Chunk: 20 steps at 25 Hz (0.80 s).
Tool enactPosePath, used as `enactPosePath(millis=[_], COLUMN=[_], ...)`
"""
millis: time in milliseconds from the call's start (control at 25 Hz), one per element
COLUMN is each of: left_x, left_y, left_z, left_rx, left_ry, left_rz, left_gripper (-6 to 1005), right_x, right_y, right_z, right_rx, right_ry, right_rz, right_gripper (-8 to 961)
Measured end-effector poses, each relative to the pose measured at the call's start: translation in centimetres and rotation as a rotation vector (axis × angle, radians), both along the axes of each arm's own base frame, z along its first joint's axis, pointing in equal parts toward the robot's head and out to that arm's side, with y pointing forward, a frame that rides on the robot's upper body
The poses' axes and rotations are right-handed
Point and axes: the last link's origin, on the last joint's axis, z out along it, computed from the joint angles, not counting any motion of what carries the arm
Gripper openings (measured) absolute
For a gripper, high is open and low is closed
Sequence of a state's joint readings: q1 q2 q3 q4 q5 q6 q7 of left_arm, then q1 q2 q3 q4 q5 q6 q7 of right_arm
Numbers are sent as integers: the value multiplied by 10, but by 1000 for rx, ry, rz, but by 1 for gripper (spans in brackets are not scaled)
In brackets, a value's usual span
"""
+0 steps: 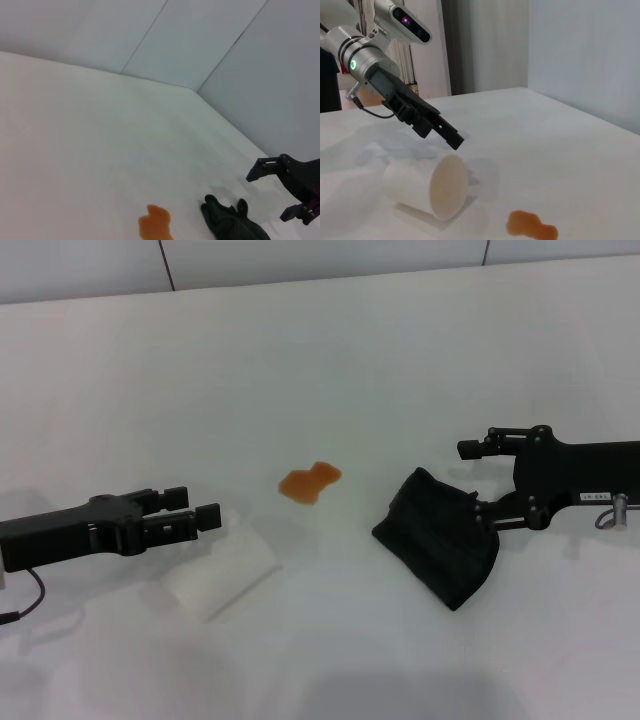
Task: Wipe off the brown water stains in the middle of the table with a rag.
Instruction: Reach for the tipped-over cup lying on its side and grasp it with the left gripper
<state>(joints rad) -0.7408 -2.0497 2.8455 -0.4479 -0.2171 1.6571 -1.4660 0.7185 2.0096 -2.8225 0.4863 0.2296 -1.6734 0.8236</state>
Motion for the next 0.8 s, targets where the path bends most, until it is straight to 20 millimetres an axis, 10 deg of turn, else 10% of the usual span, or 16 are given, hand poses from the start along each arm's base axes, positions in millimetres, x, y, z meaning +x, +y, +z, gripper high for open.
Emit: enactPosePath(millis=[800], left_x=[4], left_y=[3], left_z=[2], left_rx=[-4], left_ry=[-17], left_rz=[11], left_gripper=[861], right_x=[0], right_y=[0], right_z=[0], right_rx=[1], right_ry=[0], right_rz=[-2], right_gripper=[782])
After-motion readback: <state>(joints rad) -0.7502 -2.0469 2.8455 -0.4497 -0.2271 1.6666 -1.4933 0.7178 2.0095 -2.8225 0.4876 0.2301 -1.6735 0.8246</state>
